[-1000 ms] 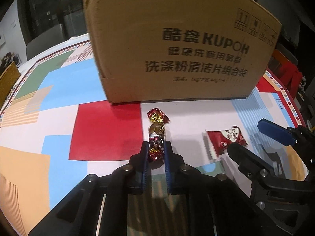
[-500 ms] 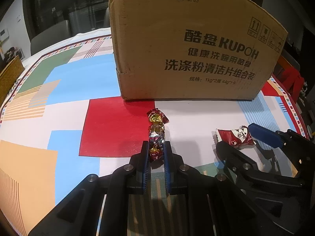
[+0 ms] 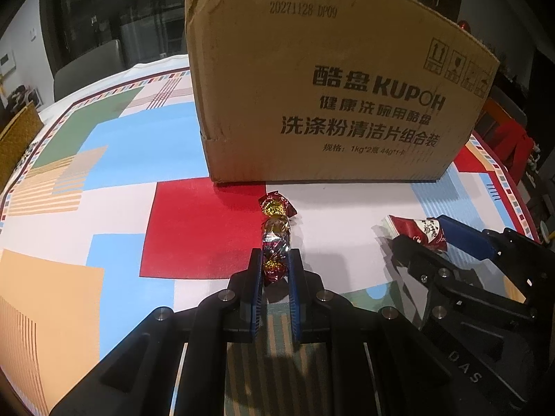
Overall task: Organize snacks
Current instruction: 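Grasp the gold foil chocolates with the left tool while the right tool grasps the red Love packet, then lift and carry the gold chocolates and red packet over the box with both tools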
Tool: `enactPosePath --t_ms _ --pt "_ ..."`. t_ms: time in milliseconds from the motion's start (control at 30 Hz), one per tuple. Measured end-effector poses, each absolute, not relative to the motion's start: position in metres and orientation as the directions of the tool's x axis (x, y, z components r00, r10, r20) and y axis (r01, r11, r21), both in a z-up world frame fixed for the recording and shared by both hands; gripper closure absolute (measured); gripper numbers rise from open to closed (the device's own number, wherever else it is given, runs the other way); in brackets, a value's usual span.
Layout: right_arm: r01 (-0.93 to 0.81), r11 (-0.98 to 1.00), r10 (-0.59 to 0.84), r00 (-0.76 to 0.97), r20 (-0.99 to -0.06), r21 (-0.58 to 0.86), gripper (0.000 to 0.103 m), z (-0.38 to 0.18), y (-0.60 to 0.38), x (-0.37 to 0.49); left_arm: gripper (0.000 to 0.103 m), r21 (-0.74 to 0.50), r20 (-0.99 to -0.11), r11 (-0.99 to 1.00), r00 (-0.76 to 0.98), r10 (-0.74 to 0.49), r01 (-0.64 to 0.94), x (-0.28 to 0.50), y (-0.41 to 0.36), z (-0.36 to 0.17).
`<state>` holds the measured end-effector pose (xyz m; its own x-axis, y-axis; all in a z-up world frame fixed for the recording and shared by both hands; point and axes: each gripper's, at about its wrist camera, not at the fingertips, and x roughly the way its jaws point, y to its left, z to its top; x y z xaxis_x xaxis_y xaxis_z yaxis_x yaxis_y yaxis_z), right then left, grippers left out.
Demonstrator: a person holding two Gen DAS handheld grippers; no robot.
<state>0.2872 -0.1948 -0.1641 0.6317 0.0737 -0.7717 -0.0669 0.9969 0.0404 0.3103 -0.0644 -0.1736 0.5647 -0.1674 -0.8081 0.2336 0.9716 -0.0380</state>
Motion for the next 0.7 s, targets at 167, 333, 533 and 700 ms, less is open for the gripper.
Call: enactPosePath --t_ms 167,333,533,700 --pt "-0.065 0.997 0.074 0.651 -0.755 0.041 0.058 -0.152 -0.197 0.285 0.088 -0.037 -0.796 0.971 0.581 -0.171 0.236 0.307 -0.066 -0.163" --pt "-0.06 0.997 0.07 0.671 -0.738 0.04 0.058 -0.137 -0.2 0.281 0.088 -0.037 -0.781 0.971 0.6 -0.176 0.237 0.304 -0.067 -0.15" --pt "-0.054 0.998 0.063 0.699 -0.713 0.035 0.058 -0.118 -0.203 0.274 0.088 -0.036 -0.759 0.971 0.625 -0.181 0.238 0.299 -0.068 -0.133" --pt "-0.049 0.998 0.059 0.72 -0.692 0.034 0.058 -0.105 -0.203 0.27 0.088 -0.032 -0.738 0.971 0.649 -0.183 0.238 0.294 -0.067 -0.118"
